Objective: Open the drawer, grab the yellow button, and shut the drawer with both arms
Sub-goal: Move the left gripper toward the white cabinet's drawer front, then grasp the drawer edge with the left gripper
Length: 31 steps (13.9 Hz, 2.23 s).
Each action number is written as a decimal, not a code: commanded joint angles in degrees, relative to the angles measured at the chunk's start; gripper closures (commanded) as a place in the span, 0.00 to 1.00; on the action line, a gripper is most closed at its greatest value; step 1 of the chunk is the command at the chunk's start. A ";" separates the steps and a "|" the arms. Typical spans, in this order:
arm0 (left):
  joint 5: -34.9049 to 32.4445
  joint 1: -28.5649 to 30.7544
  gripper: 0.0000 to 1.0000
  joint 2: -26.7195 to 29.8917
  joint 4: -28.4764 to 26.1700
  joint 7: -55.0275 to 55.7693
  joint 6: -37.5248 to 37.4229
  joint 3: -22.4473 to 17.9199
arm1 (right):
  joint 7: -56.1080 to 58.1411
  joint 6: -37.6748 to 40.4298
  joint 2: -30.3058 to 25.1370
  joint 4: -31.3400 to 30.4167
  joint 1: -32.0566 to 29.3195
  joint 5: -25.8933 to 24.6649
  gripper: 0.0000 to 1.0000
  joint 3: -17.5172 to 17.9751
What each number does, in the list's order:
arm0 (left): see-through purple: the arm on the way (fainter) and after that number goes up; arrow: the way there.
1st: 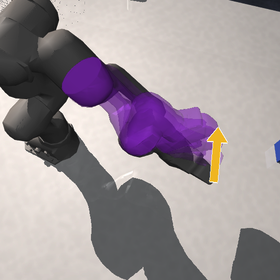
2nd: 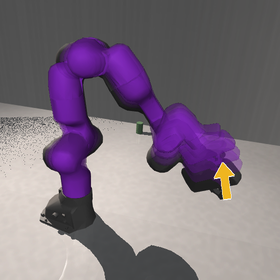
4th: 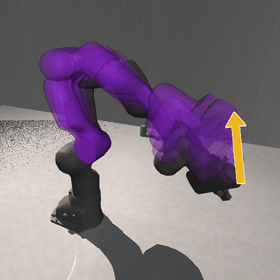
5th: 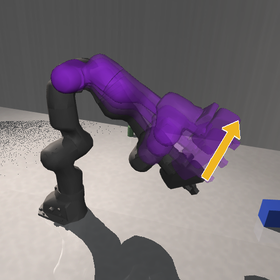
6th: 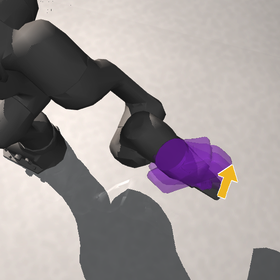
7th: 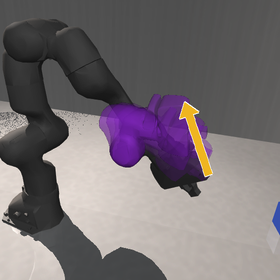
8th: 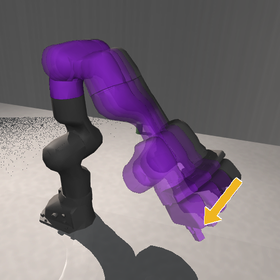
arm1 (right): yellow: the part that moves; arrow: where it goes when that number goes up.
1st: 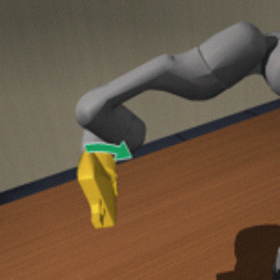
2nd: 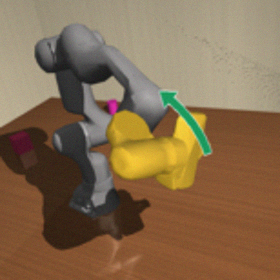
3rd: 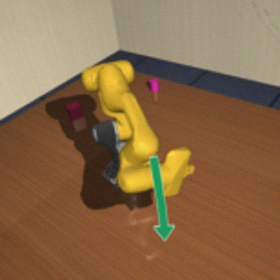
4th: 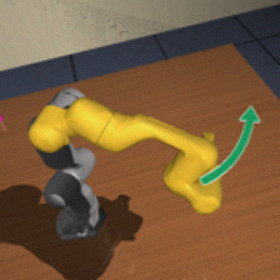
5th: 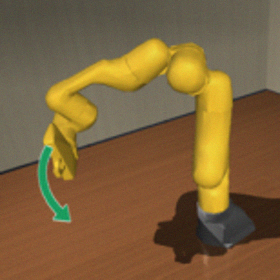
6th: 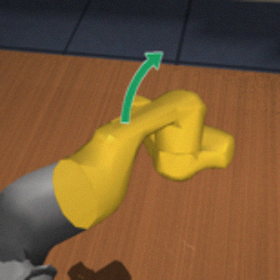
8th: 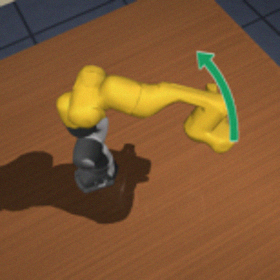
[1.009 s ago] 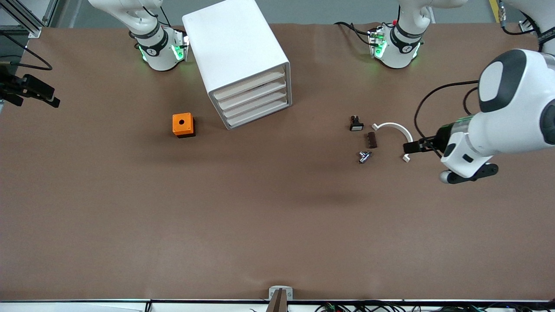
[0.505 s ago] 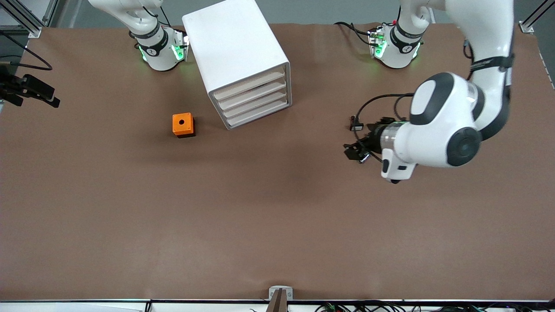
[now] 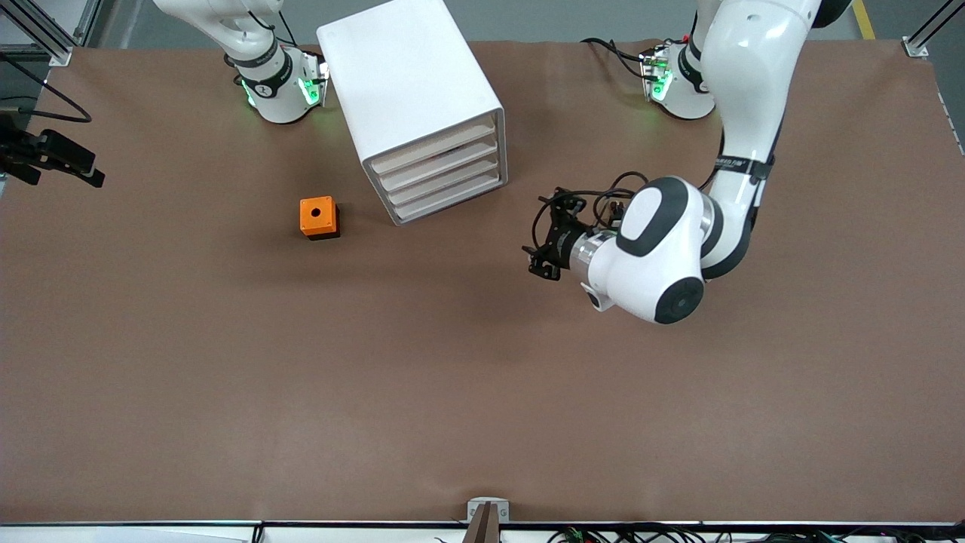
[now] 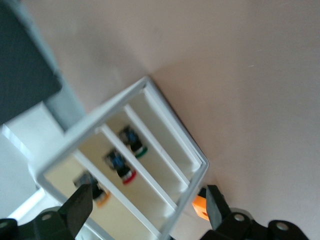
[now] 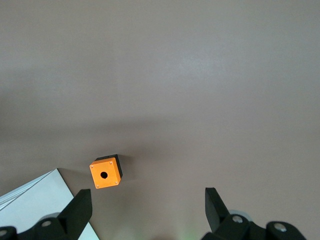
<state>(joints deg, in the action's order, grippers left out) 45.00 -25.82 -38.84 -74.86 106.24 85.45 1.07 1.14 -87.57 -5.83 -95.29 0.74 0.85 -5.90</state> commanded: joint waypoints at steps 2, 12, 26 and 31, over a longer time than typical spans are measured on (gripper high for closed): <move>8.77 0.59 0.00 -5.27 2.79 14.75 -4.05 0.95 | -0.52 -0.23 -1.11 -0.69 -0.30 -0.67 0.00 0.54; 14.59 0.50 0.49 -10.64 0.86 27.79 -7.58 8.15 | -0.17 0.03 -1.02 -0.51 -0.39 -0.67 0.00 0.54; 15.12 -2.75 0.49 -9.76 -7.49 29.73 -10.48 12.55 | 0.00 0.03 1.00 2.65 -0.57 -0.58 0.00 0.37; 14.77 -4.33 0.61 -9.68 -9.24 29.38 -10.57 12.64 | 0.01 -0.49 2.67 2.65 -0.83 -0.67 0.00 0.37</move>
<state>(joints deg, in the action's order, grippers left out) 58.87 -30.02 -49.84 -82.10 135.01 75.23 13.69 1.14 -88.20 -3.95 -93.87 0.74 0.78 -6.01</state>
